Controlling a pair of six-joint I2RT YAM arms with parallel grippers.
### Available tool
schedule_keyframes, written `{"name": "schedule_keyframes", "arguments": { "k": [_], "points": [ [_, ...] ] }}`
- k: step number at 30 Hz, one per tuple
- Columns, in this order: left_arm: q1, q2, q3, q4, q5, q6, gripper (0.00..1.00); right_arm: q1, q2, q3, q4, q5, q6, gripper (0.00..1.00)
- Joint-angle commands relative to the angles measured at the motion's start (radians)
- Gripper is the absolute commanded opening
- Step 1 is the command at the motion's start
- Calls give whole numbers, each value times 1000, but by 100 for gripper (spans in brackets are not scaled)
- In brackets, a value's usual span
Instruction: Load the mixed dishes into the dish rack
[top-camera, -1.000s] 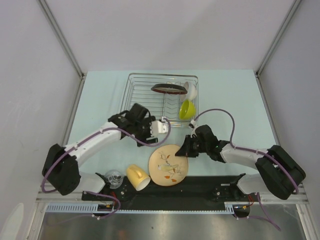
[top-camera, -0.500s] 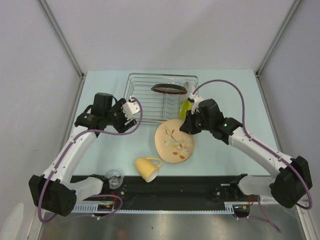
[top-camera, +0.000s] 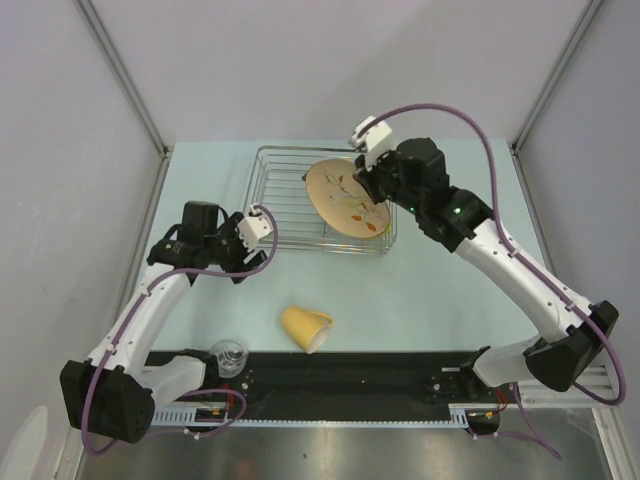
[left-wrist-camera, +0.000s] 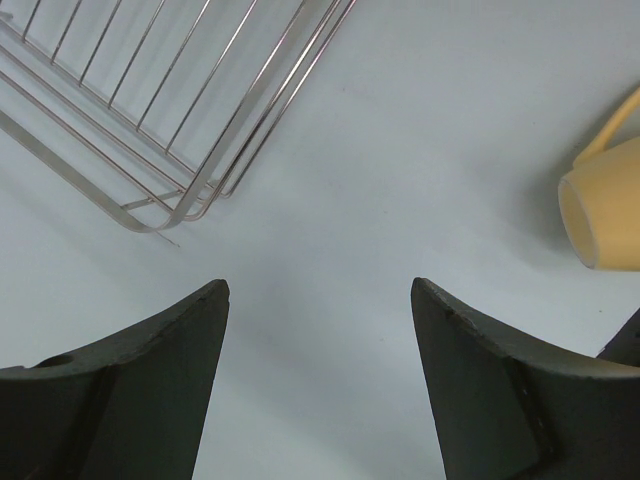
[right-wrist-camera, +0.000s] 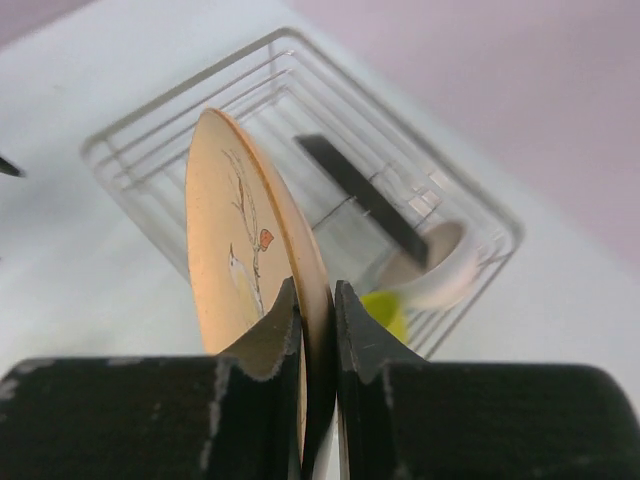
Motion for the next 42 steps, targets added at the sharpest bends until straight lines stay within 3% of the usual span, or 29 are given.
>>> {"name": "schedule_keyframes", "arguments": {
  "k": [1, 5, 11, 18, 42],
  "points": [
    [25, -35, -19, 30, 42, -19, 79, 93, 40, 1, 317, 181, -482, 0],
    [45, -35, -33, 40, 52, -22, 79, 115, 126, 26, 362, 223, -660, 0],
    [63, -30, -48, 57, 57, -24, 79, 156, 180, -71, 500, 249, -941, 0],
    [72, -19, -56, 70, 57, -28, 79, 141, 189, -108, 516, 188, -1053, 0],
    [80, -7, -62, 97, 59, -35, 78, 141, 256, -155, 511, 135, -940, 0]
  ]
}}
